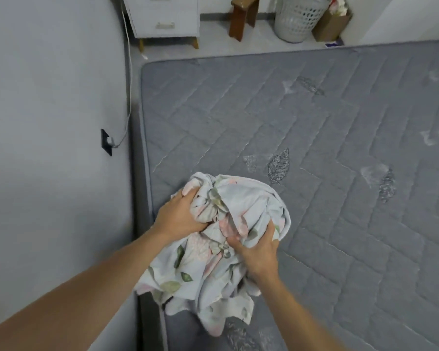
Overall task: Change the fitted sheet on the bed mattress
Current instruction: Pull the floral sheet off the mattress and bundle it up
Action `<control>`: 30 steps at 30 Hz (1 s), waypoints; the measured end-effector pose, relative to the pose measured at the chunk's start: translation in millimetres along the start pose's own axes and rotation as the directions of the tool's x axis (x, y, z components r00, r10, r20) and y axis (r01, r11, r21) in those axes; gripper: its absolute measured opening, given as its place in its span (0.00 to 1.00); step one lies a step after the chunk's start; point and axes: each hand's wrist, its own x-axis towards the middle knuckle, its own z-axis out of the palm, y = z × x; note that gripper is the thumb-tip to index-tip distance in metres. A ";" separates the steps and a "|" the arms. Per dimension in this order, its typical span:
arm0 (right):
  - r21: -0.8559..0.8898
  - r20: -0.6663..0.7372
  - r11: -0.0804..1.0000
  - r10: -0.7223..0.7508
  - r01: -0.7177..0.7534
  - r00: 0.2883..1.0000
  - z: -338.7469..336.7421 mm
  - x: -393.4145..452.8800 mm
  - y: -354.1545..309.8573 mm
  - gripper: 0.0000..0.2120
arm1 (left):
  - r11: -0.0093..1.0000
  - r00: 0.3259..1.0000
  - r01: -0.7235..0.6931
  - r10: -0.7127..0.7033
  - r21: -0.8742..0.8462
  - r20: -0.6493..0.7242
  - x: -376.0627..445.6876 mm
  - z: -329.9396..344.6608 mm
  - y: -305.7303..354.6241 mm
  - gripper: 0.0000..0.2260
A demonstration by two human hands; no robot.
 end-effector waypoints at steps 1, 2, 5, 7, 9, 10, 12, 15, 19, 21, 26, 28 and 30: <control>-0.020 -0.015 1.000 0.004 -0.005 1.000 8.2 10.6 1.5 0.64 | 1.000 1.000 -0.027 0.027 0.009 -0.013 13.0 4.5 -9.0 0.42; -0.033 -0.036 0.999 -0.008 0.007 0.999 13.3 22.5 -1.1 0.64 | 0.999 0.998 -0.051 0.052 0.018 -0.027 27.7 4.3 -12.2 0.41; -0.026 -0.073 0.994 -0.105 0.104 0.992 20.1 60.9 -34.7 0.63 | 0.990 0.986 -0.128 0.134 0.066 -0.102 83.8 -21.0 -5.0 0.40; -0.024 -0.108 0.976 -0.218 0.217 0.970 19.5 94.2 -68.6 0.62 | 0.982 0.970 -0.170 0.181 0.075 -0.162 131.6 -50.8 3.7 0.40; -0.039 -0.119 0.963 -0.271 0.268 0.955 16.2 135.5 -106.2 0.64 | 0.974 0.949 -0.210 0.223 0.082 -0.224 178.6 -78.1 12.5 0.41; -0.043 -0.122 0.958 -0.288 0.285 0.950 14.8 158.0 -125.1 0.64 | 0.972 0.939 -0.220 0.233 0.082 -0.253 198.7 -85.7 15.1 0.41; -0.081 -0.094 0.958 -0.281 0.274 0.955 15.4 203.4 -150.8 0.67 | 0.973 0.951 -0.215 0.227 0.079 -0.211 235.2 -84.4 8.0 0.48; -0.195 -0.019 0.976 -0.106 0.100 0.994 30.3 265.9 -147.5 0.73 | 0.964 0.980 -0.195 0.196 0.179 0.011 276.0 -52.0 -31.0 0.67; -0.295 -0.067 0.955 0.020 -0.039 0.998 55.2 338.6 -111.5 0.72 | 0.923 0.995 -0.097 0.096 0.371 0.019 323.4 -19.7 -51.6 0.62; -0.403 -0.079 0.911 0.054 -0.082 0.995 59.5 344.2 -119.4 0.70 | 0.890 0.997 -0.077 0.060 0.450 0.050 341.2 -20.5 -41.0 0.55; -0.404 -0.112 0.900 0.129 -0.164 0.985 58.9 344.0 -131.7 0.70 | 0.858 0.988 -0.068 -0.011 0.509 0.151 364.3 -25.1 -33.7 0.61; -0.364 -0.115 0.910 0.165 -0.196 0.980 58.9 341.2 -132.6 0.69 | 0.846 0.987 -0.040 -0.049 0.532 0.152 368.5 -21.2 -34.0 0.61; -0.343 -0.114 0.907 0.219 -0.245 0.969 55.3 339.8 -135.5 0.66 | 0.845 0.986 0.007 -0.094 0.535 0.136 376.1 -16.0 -37.5 0.62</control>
